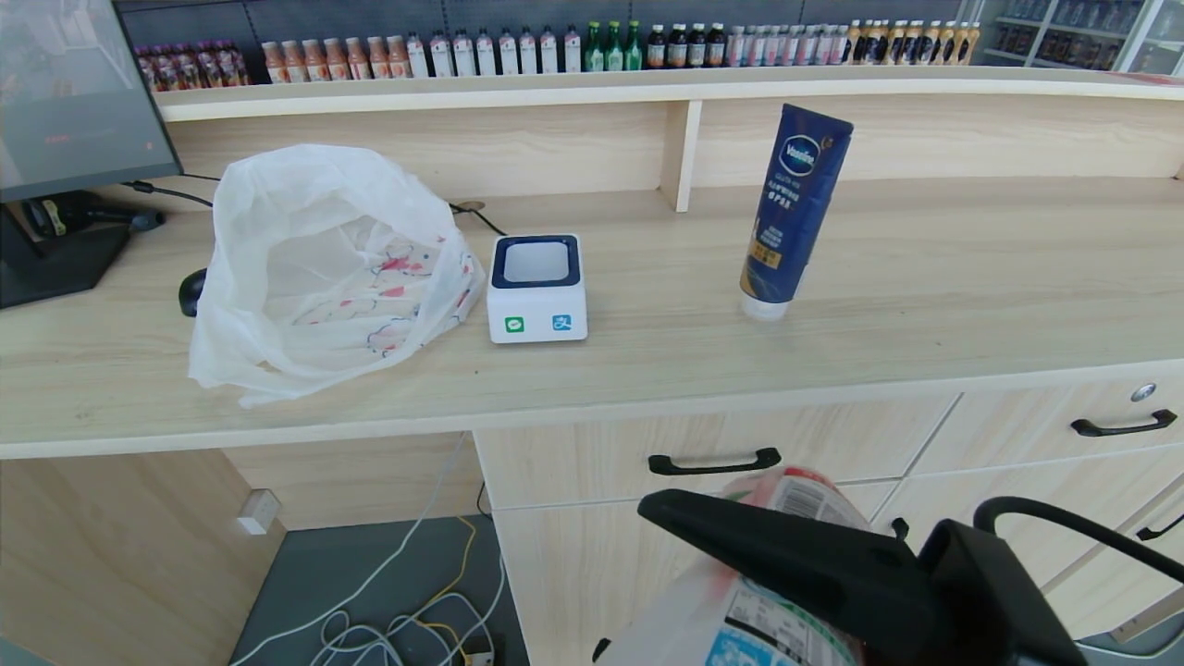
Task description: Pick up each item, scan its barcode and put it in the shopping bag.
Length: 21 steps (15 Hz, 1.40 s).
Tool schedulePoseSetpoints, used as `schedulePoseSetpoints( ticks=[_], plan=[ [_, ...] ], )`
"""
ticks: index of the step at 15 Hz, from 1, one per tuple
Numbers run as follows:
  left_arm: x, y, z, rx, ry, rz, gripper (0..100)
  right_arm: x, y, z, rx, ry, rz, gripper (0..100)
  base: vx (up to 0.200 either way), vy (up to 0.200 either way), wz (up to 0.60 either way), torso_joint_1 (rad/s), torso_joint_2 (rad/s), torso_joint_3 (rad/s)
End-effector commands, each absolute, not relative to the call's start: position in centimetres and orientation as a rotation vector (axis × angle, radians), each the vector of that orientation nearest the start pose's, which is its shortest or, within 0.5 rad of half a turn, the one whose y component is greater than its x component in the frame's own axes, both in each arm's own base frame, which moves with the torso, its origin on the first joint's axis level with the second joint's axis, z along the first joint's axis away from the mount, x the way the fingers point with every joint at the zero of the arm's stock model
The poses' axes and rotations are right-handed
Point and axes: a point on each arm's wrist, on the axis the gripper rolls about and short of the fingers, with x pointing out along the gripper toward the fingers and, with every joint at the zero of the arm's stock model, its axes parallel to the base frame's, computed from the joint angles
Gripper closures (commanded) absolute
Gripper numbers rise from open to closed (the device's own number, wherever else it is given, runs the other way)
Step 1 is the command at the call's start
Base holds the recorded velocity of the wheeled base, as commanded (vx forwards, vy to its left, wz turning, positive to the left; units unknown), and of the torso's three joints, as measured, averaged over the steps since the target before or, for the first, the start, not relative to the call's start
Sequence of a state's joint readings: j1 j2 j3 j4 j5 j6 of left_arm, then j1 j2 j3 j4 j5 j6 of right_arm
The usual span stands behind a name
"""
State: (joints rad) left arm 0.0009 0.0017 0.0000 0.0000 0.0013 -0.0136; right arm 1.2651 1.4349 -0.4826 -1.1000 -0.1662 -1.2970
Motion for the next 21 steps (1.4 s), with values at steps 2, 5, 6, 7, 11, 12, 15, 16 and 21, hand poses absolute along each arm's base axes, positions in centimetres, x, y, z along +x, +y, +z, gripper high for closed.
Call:
schedulePoseSetpoints(
  ticks=[2,5,6,7,11,12,15,16,21],
  plan=[
    [-2.3,0.0,7.6,-0.014,0.003,0.003,0,7.1,20.9,21.2,-1.027,-0.771,0.859,100,0.0,0.0,0.0,0.0,0.0,0.0],
    [-2.3,0.0,7.6,-0.014,0.002,0.003,0,7.5,20.6,20.6,-0.828,-0.643,0.861,100,0.0,0.0,0.0,0.0,0.0,0.0],
    [-2.3,0.0,7.6,-0.014,0.002,0.003,0,7.6,20.4,20.3,-0.717,-0.563,0.83,100,0.0,0.0,0.0,0.0,0.0,0.0],
    [-2.3,0.0,7.6,-0.014,0.003,0.003,0,7.7,20.4,20.0,-0.611,-0.499,0.824,100,0.0,0.0,0.0,0.0,0.0,0.0],
    [-2.3,0.0,7.6,-0.014,0.002,0.003,0,8.8,20.9,20.3,-0.309,-0.354,0.83,100,0.0,0.0,0.0,0.0,0.0,0.0],
    [-2.3,0.0,7.6,-0.014,0.002,0.003,0,9.2,20.8,20.6,-0.268,-0.342,0.809,100,0.0,0.0,0.0,0.0,0.0,0.0],
    [-2.3,0.0,7.6,-0.014,0.002,0.003,0,11.8,20.4,21.6,-0.051,-0.269,0.717,100,0.0,0.0,0.0,0.0,0.0,0.0],
    [-2.3,0.0,7.6,-0.014,0.002,0.003,0,12.7,20.0,21.5,-0.017,-0.251,0.687,100,0.0,0.0,0.0,0.0,0.0,0.0],
    [-2.3,0.0,7.6,-0.014,0.002,0.003,0,14.4,19.3,20.9,0.024,-0.167,0.641,100,0.0,0.0,0.0,0.0,0.0,0.0]
  ],
)
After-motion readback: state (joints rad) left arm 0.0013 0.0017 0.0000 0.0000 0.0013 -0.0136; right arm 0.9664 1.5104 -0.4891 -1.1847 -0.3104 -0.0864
